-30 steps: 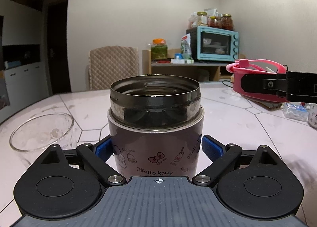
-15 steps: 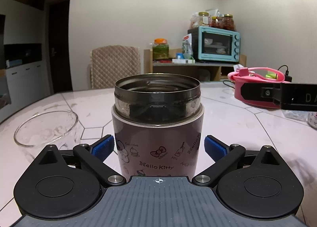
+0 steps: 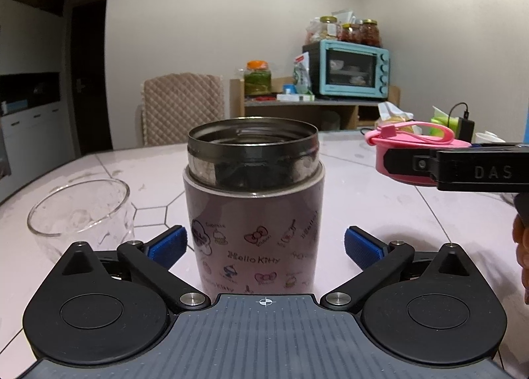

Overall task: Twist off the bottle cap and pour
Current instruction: 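Lift the open tumbler with the left gripper toward the glass cup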

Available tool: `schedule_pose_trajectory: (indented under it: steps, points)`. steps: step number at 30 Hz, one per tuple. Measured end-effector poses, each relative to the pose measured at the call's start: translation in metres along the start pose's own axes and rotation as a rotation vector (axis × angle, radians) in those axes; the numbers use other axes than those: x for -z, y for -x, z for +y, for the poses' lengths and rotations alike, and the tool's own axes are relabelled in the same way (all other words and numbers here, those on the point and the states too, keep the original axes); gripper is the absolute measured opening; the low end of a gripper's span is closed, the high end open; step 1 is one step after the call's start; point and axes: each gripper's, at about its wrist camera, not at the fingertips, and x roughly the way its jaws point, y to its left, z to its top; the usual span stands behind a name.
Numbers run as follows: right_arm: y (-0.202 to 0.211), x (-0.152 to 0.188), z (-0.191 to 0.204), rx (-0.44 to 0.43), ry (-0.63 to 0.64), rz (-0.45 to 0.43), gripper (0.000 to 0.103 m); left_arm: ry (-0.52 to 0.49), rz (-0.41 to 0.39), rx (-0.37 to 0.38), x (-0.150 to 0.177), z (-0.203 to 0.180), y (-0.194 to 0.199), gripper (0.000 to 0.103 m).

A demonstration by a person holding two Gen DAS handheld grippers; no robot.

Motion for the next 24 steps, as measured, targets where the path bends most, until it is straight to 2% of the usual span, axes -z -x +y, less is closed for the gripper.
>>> schedule_pose_trajectory:
  steps: [24]
  points:
    - [-0.004, 0.011, -0.005, 0.002, 0.012, 0.058, 0.085, -0.021, -0.005, 0.042, 0.002, -0.01, 0.02, 0.103]
